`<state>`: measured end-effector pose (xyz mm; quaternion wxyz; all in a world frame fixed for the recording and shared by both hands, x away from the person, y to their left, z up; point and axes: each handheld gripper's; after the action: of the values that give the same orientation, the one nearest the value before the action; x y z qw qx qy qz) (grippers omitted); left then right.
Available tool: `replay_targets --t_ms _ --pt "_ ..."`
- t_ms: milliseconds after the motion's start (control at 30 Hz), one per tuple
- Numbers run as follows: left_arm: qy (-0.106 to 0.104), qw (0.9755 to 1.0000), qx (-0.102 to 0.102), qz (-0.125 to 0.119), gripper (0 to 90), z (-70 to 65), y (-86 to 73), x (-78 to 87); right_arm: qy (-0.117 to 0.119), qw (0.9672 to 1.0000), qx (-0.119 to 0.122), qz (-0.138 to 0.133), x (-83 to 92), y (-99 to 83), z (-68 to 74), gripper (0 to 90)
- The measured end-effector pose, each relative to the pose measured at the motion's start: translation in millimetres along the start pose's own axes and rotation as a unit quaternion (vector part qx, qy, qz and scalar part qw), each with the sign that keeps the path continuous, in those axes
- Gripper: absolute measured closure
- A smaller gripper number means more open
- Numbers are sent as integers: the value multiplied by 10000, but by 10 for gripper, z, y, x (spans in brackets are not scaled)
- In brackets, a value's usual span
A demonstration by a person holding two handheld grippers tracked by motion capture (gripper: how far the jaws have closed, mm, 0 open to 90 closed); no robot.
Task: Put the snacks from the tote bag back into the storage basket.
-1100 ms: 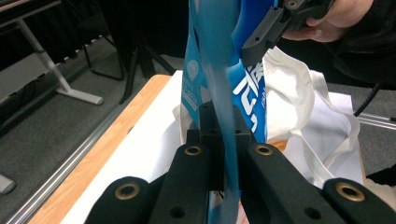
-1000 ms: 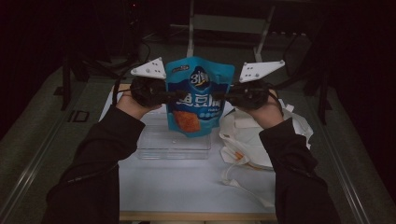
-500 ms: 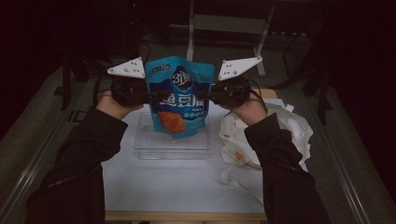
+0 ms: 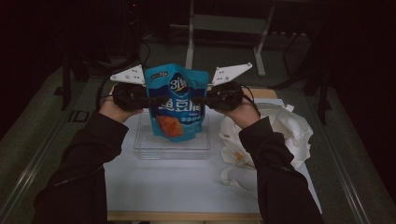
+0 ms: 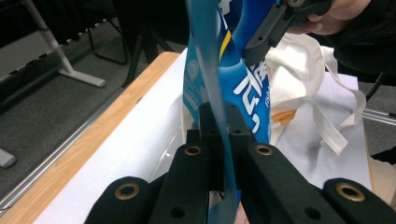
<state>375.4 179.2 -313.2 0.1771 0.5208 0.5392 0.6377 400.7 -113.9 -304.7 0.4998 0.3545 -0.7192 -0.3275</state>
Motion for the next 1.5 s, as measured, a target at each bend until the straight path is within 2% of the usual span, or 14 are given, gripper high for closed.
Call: replay_targets --t_ms 400,700,1100,1500 --pt "-13 10000 63 35 900 122 -236 -118 55 9999 -131 29 -212 -226 16 888" --pt "-171 9996 220 100 900 194 -432 -231 146 9995 -254 84 -318 -391 53 888" --pt "-258 9989 344 187 900 207 -618 -309 211 9990 -373 92 -425 -565 148 889" --pt "-279 9986 318 308 898 192 -740 -392 296 9983 -492 98 -473 -726 208 888"
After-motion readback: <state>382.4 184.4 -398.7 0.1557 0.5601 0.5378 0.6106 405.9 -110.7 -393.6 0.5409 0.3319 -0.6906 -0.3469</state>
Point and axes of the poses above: each handheld gripper's, and its own axes: x roughly backward along the jaws, y roughly out of its top, z roughly to its left, and after that the axes turned 12 degrees about x, right-handed
